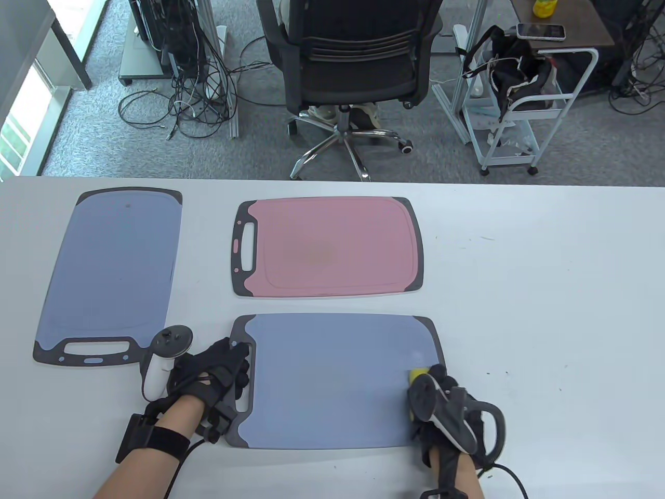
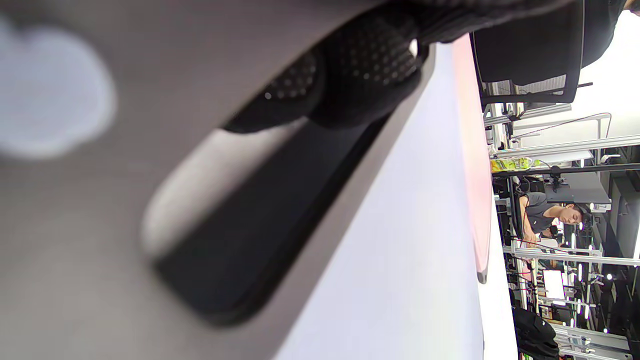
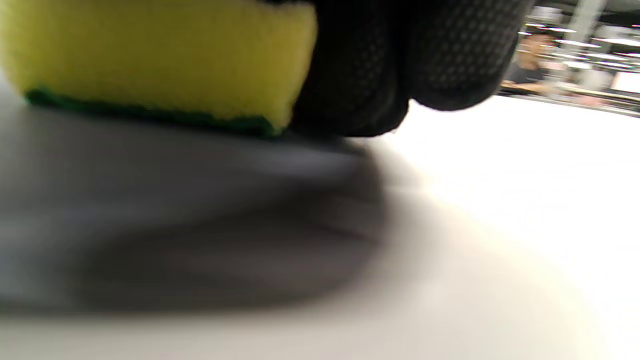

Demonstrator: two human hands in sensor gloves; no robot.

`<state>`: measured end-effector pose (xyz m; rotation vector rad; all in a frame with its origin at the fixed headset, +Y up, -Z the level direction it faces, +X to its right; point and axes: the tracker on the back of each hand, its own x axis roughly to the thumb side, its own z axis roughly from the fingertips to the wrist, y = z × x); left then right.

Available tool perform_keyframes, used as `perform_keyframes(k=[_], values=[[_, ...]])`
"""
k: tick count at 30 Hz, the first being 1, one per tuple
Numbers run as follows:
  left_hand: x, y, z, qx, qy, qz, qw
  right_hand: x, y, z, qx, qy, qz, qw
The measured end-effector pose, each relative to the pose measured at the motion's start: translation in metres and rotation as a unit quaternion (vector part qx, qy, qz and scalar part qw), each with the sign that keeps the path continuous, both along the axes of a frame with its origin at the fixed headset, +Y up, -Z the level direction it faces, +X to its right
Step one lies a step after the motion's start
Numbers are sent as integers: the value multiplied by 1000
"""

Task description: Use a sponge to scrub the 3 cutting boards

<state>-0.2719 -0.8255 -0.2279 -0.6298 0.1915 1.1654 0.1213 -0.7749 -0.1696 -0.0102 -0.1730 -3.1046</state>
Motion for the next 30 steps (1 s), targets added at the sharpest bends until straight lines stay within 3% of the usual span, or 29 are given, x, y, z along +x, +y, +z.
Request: perform_keyframes(k=[4,7,10,13,16,19,20,23,26,30], values=[[0,0,0,-1,0,1,1000,-114,7,3,20,164,-7,986],[0,0,0,-2,-1,4,1000,-195,12,14,26,302,-11,953],[0,0,0,-1,-1,4,1000,-219,14,14,22,316,-13,948],[0,0,0,-2,-2,7,1000,-193,14,8,26,275,-10,961],[0,0,0,-2,-2,7,1000,-129,10,1,26,210,24,977],[0,0,0,-2,-1,5,1000,-44,3,2,15,95,5,995],[0,0,0,-2,-1,5,1000,-3,-1,6,16,29,-4,999],[0,0,0,-1,-1,1,1000,60,-4,15,-3,-91,2,996],[0,0,0,1,-1,-3,1000,59,-3,14,-11,-91,6,996],[1,0,0,5,1,-12,1000,-12,0,7,16,45,52,998]])
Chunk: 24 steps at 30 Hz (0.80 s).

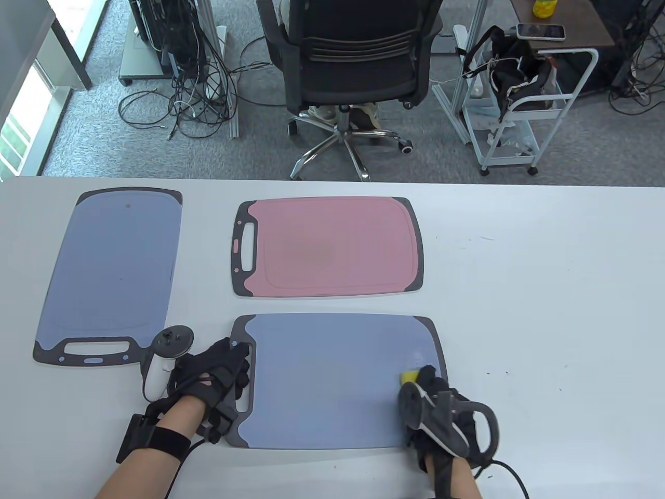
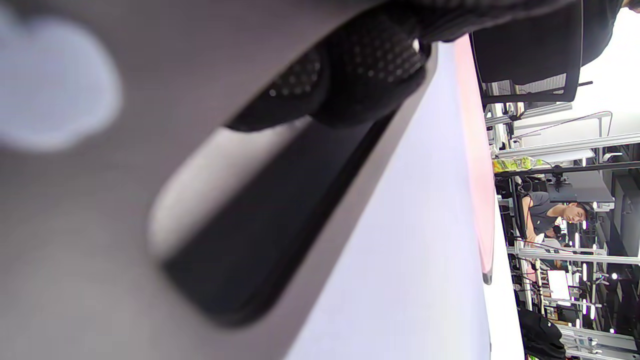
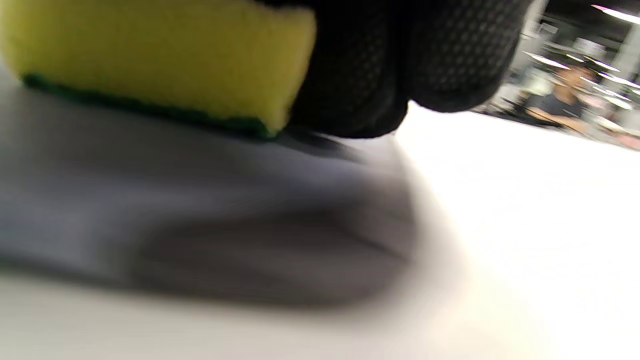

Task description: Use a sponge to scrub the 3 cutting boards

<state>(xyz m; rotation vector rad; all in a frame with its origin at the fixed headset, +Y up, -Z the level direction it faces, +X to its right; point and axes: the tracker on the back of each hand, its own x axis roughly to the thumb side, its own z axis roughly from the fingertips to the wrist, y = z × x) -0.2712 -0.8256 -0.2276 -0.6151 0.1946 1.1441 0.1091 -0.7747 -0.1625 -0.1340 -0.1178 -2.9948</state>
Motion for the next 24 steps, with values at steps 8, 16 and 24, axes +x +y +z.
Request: perform_keyframes(k=[8,16,24], values=[[0,0,0,-6,-2,11,1000,-183,10,14,12,269,-57,961],[0,0,0,-7,-3,16,1000,-79,6,4,1,130,-30,991],[0,0,-1,-3,-2,4,1000,83,-5,15,-23,-134,-63,989]])
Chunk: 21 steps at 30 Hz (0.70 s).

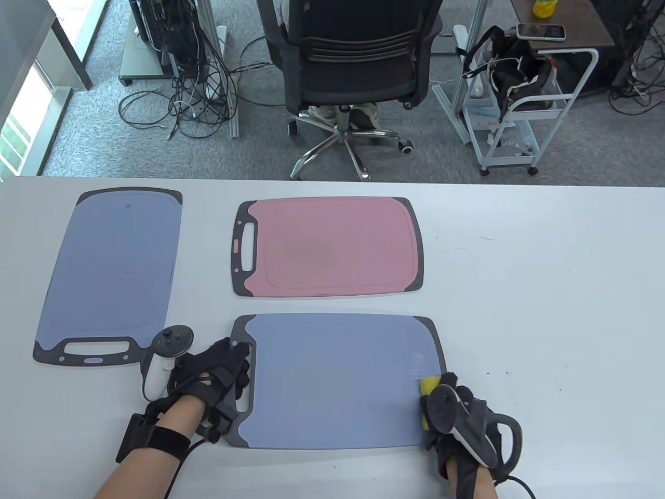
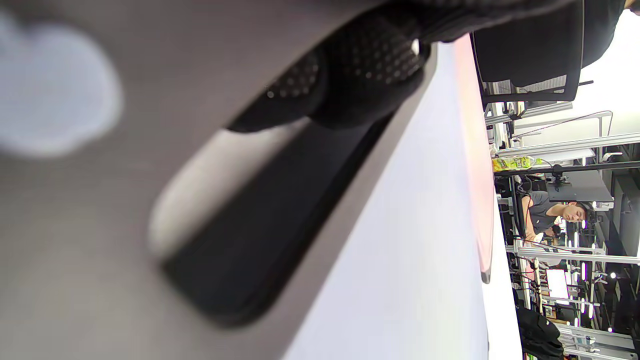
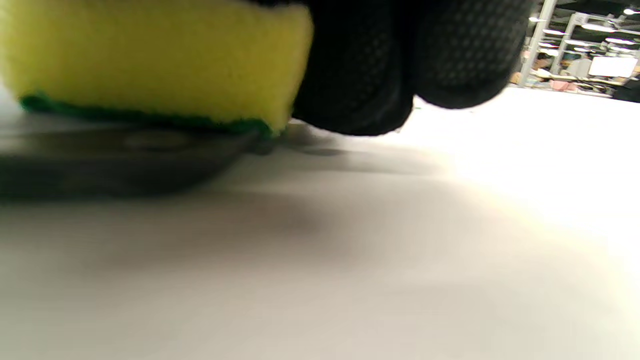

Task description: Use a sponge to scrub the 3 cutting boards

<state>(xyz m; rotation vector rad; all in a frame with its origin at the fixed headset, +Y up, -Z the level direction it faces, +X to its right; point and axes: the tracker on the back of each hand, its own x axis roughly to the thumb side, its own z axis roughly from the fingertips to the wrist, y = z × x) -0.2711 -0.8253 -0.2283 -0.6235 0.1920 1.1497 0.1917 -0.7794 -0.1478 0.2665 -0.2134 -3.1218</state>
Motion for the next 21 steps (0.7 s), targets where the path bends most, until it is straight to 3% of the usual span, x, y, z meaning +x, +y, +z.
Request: perform_keyframes(k=[2,3,6,9,11,13,16,18,21], values=[[0,0,0,0,0,-1,1000,-28,2,-5,16,49,32,998],[0,0,0,0,0,0,1000,-53,3,-12,11,116,27,993],[0,0,0,0,0,-1,1000,-128,8,-16,30,207,-5,978],[0,-1,0,-2,0,4,1000,-227,13,-7,45,336,13,941],[-1,-1,0,-5,-1,10,1000,-272,14,5,68,401,23,913],[-1,-1,0,-5,-2,12,1000,-291,15,11,73,424,27,902],[-1,-1,0,-5,-3,13,1000,-282,17,8,55,410,21,910],[-1,-1,0,-5,-3,14,1000,-250,15,1,53,360,15,931],[-1,-1,0,-4,-2,12,1000,-172,11,-5,44,278,37,959]])
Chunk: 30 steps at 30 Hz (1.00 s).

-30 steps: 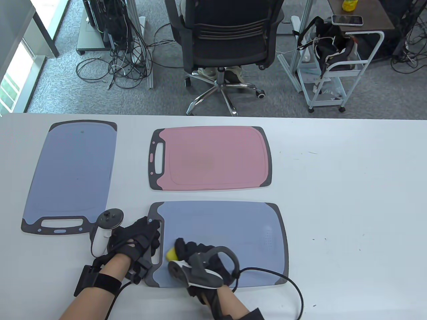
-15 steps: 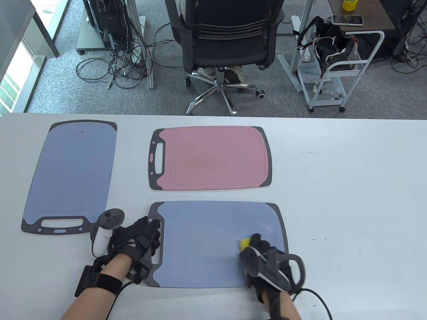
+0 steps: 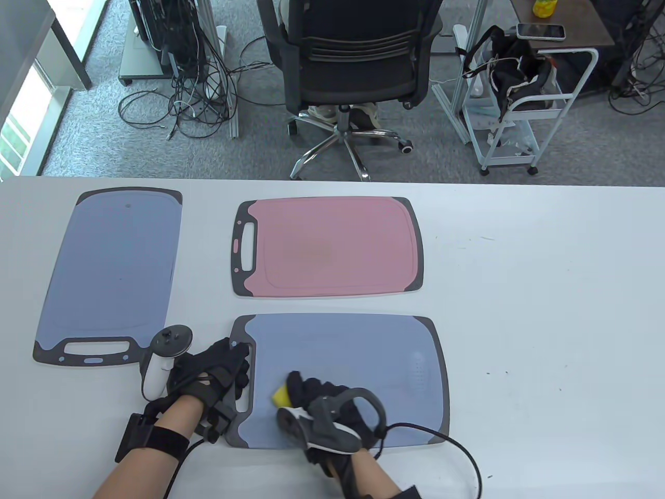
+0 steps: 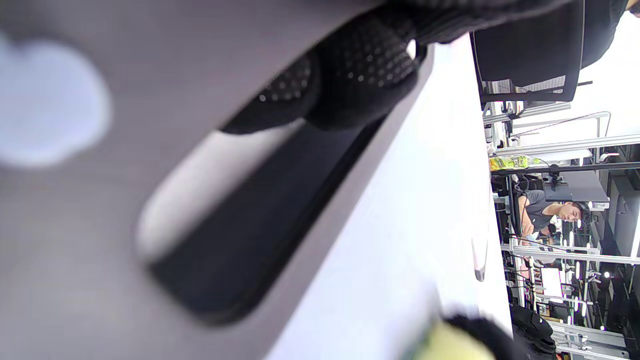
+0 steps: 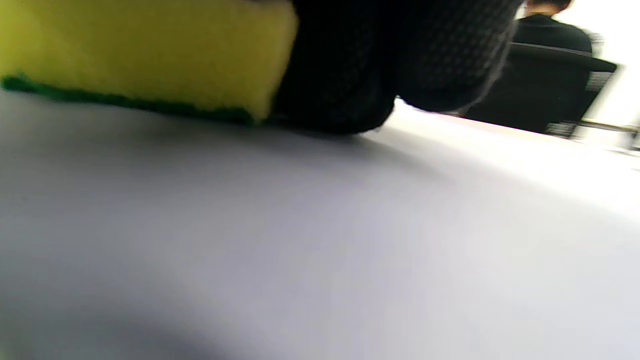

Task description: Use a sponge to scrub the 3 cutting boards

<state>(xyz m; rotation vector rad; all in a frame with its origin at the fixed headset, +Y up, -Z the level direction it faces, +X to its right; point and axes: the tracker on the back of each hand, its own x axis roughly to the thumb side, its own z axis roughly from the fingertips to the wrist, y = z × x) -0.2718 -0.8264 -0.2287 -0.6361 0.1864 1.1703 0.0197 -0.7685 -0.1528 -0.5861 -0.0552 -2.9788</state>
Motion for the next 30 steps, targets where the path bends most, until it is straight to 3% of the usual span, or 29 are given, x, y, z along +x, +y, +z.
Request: perform_keyframes(k=[4,6,8,11,12,14,15,19,22,24,26,28,30], values=[[0,0,0,2,2,-6,1000,121,-9,5,-21,-176,-20,984],[0,0,0,3,2,-9,1000,160,-11,9,-39,-245,-34,968],[0,0,0,5,3,-15,1000,174,-12,9,-46,-266,-34,962],[0,-1,0,5,4,-16,1000,142,-9,3,-11,-217,9,976],[0,-1,0,5,3,-15,1000,117,-8,-3,-23,-154,6,988],[0,-1,0,5,3,-15,1000,74,-5,-6,-16,-111,-17,994],[0,-1,0,5,3,-14,1000,32,-3,-6,-13,-56,-38,998],[0,-1,0,1,2,-4,1000,-85,4,10,3,115,-17,993],[0,-1,0,1,0,-1,1000,-127,6,19,6,163,-12,987],[0,-1,0,-1,-2,4,1000,-125,7,17,5,157,4,988],[0,-1,0,-1,-1,5,1000,-99,6,11,5,131,-23,991],[0,-1,0,0,0,2,1000,-58,4,5,2,76,4,997],[0,0,0,0,0,1,1000,4,0,1,4,2,5,1000]])
